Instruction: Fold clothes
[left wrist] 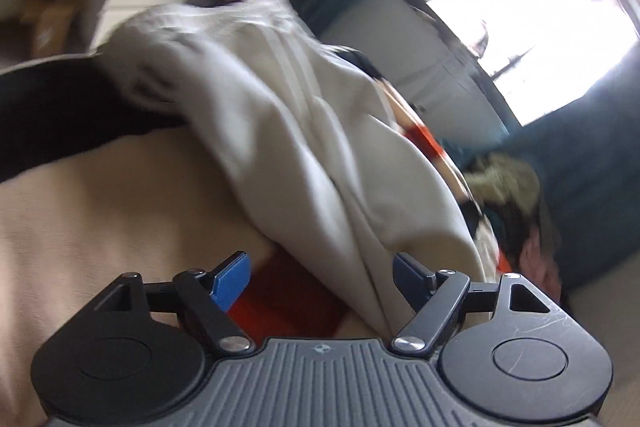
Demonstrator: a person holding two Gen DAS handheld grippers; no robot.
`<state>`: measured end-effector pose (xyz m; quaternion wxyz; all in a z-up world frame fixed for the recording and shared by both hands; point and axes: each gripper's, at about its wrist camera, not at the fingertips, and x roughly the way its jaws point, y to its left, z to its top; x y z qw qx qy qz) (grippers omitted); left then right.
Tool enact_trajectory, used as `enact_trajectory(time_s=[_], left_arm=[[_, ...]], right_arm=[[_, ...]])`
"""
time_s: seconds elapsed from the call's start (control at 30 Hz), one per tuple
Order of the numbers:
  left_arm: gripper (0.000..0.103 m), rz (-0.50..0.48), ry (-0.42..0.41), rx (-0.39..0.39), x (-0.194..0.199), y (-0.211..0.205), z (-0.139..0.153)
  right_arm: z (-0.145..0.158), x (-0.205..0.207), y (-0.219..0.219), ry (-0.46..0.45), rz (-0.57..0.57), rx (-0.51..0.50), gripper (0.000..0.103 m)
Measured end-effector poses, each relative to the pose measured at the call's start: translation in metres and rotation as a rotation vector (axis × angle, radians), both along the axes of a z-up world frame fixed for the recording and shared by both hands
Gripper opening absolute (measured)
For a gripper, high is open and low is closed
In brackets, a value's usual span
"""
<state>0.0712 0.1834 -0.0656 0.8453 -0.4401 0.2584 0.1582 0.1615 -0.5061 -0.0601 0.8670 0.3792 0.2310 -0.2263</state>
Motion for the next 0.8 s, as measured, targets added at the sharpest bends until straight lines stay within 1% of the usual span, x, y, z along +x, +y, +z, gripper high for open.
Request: enact_trajectory(time_s=[0.07, 0.13, 0.17, 0.2, 0.27, 0.33, 0.37, 0.43, 0.47, 0.5, 0.53, 0.6, 0.67, 0.73, 0.8], left_arm=[[0.079, 0.069, 0.011, -0.068, 0.003, 0.023, -0.003], [0.078, 0.067, 0.032, -0.116, 0.014, 0.036, -0.008], [0.075, 0.061, 0.038, -0.137, 0.019, 0.041, -0.010], [0.070, 0.060, 0.036, -0.146, 0.023, 0.046, -0.011], [0.070, 0.062, 0.033, -0.158, 0.029, 0.056, -0.012], [0.061, 0.087, 0.041, -0.140, 0.030, 0.067, -0.016], [0.054, 0.090, 0.051, -0.169, 0.030, 0.075, -0.020], [0.043, 0.082, 0.041, -0.248, 0.028, 0.091, -0.030], [0.032, 0.073, 0.034, -0.261, 0.027, 0.095, -0.031], [0.023, 0.065, 0.027, -0.275, 0.025, 0.098, -0.033], [0.022, 0.055, 0.020, -0.283, 0.024, 0.100, -0.034], [0.015, 0.033, 0.002, -0.269, 0.021, 0.100, -0.030], [0.013, 0.017, -0.025, -0.246, 0.016, 0.099, -0.024], [0.012, 0.020, -0.068, -0.213, 0.010, 0.096, -0.013], [0.011, 0.031, -0.132, -0.175, 0.003, 0.091, -0.001]], right_arm=[[-0.001, -0.003, -0.003, -0.010, -0.007, 0.023, 0.011], [0.000, -0.001, -0.006, -0.025, -0.010, 0.029, 0.011], [0.000, -0.001, -0.007, -0.041, -0.002, 0.031, 0.011], [-0.001, 0.000, -0.008, -0.057, 0.007, 0.028, 0.011], [-0.001, 0.002, -0.006, -0.068, 0.016, 0.005, 0.011], [-0.002, 0.003, -0.006, -0.066, 0.014, 0.003, 0.011], [-0.002, 0.004, -0.006, -0.065, 0.013, 0.002, 0.011], [-0.003, 0.006, -0.006, -0.062, 0.011, 0.006, 0.011], [-0.004, 0.006, -0.008, -0.064, 0.008, 0.024, 0.011], [-0.005, 0.006, -0.010, -0.068, 0.002, 0.052, 0.011], [-0.007, 0.005, -0.014, -0.075, -0.007, 0.087, 0.011], [-0.011, 0.003, -0.019, -0.086, -0.025, 0.149, 0.011], [-0.009, 0.000, -0.018, -0.087, -0.042, 0.151, 0.010], [0.002, -0.003, -0.011, -0.087, -0.056, 0.089, 0.010], [0.018, -0.015, -0.003, -0.168, -0.082, 0.024, 0.010]])
